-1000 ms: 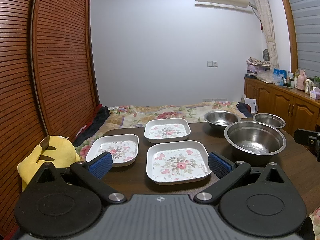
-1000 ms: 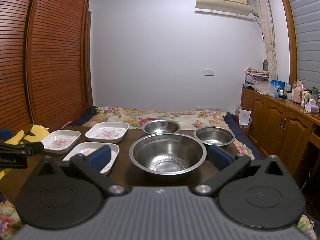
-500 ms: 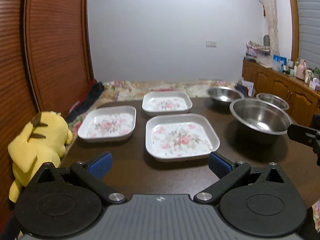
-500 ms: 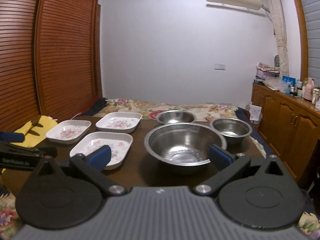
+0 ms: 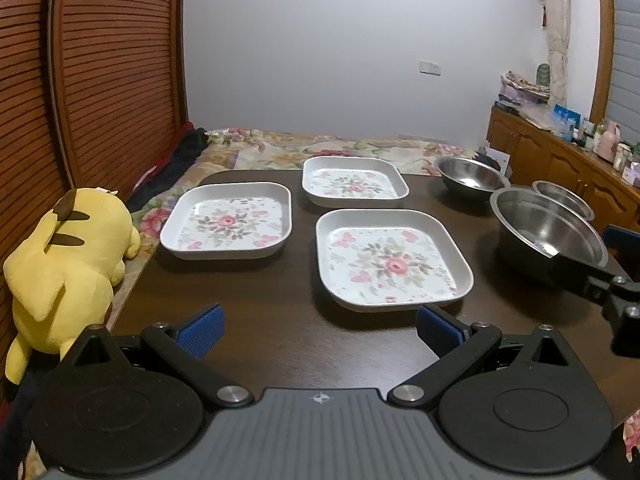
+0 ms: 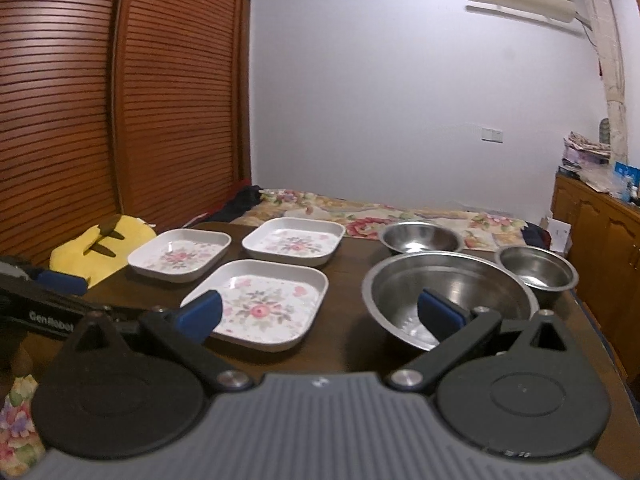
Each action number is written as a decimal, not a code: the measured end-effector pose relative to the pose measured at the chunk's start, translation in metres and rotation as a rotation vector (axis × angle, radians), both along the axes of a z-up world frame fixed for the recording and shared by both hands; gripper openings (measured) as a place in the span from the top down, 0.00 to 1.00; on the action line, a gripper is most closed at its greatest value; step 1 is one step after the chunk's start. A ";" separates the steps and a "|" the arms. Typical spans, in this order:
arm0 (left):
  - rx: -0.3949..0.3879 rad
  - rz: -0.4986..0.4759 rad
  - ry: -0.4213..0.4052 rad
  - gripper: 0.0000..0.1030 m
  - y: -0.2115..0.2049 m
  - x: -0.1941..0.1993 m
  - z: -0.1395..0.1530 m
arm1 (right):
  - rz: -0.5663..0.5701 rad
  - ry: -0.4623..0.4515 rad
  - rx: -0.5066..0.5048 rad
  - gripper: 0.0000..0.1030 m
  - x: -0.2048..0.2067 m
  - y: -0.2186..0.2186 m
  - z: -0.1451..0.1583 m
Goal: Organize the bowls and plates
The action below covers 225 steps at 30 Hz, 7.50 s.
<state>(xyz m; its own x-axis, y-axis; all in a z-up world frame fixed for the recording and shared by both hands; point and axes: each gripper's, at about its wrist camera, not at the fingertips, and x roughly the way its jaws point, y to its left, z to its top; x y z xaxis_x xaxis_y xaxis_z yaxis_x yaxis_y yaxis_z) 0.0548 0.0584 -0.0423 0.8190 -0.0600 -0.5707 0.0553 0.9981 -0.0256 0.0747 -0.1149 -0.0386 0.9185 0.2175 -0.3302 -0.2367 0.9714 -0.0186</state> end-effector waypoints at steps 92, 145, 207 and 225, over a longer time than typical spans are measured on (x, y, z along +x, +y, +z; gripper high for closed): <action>-0.078 -0.178 0.012 0.90 0.030 0.027 -0.040 | 0.075 0.254 0.168 0.86 0.029 0.021 -0.054; -0.062 -0.151 -0.058 0.49 0.040 0.032 -0.022 | 0.073 0.131 0.111 0.64 0.025 0.016 -0.022; -0.045 -0.107 0.051 0.83 0.173 0.190 -0.048 | 0.267 0.474 0.025 0.82 0.219 0.155 -0.033; 0.012 -0.132 -0.004 0.85 0.148 0.154 -0.007 | 0.285 0.415 0.068 0.89 0.199 0.130 -0.001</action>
<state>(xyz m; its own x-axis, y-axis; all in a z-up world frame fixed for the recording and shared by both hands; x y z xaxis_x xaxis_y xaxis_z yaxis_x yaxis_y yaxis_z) 0.2091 0.2066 -0.0497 0.8066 -0.1602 -0.5690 0.1859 0.9825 -0.0130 0.2734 0.0147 -0.0399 0.6140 0.4741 -0.6311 -0.4666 0.8629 0.1942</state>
